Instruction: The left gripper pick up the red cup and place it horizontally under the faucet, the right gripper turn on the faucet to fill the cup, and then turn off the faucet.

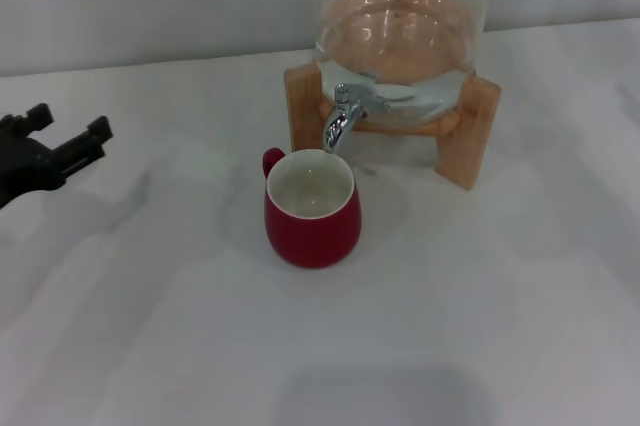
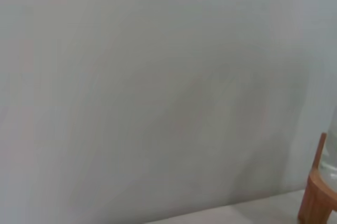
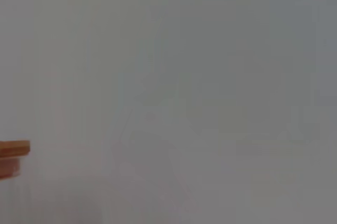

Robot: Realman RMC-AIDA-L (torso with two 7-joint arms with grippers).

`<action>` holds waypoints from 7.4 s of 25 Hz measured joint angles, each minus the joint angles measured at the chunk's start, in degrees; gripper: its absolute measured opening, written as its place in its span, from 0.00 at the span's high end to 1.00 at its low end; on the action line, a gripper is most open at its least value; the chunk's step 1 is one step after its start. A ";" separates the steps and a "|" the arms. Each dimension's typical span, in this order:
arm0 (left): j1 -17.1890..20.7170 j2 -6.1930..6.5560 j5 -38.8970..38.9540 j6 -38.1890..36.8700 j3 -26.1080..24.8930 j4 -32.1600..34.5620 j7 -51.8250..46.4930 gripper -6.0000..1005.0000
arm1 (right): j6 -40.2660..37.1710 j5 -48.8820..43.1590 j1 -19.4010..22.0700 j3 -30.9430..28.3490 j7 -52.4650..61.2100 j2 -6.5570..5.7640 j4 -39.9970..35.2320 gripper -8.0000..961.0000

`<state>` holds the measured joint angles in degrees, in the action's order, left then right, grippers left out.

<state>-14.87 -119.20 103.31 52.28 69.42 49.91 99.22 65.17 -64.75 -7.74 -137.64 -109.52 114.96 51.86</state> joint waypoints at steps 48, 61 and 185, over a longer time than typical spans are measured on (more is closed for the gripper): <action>-1.82 -0.26 0.59 1.24 21.97 -1.08 5.47 0.15 | -1.76 1.03 -0.61 0.01 -0.21 -0.09 -0.24 0.34; -7.91 -0.18 3.06 1.15 20.37 -8.23 9.68 0.15 | -1.53 1.13 -0.17 0.01 -0.28 -0.09 -0.37 0.34; 6.84 0.11 13.54 13.81 -19.68 -3.43 5.73 0.14 | -9.10 -32.38 0.89 47.77 36.79 0.09 35.56 0.34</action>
<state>-8.03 -119.09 116.86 66.10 49.75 46.49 104.94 56.06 -97.14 -6.85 -89.87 -72.72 115.05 87.42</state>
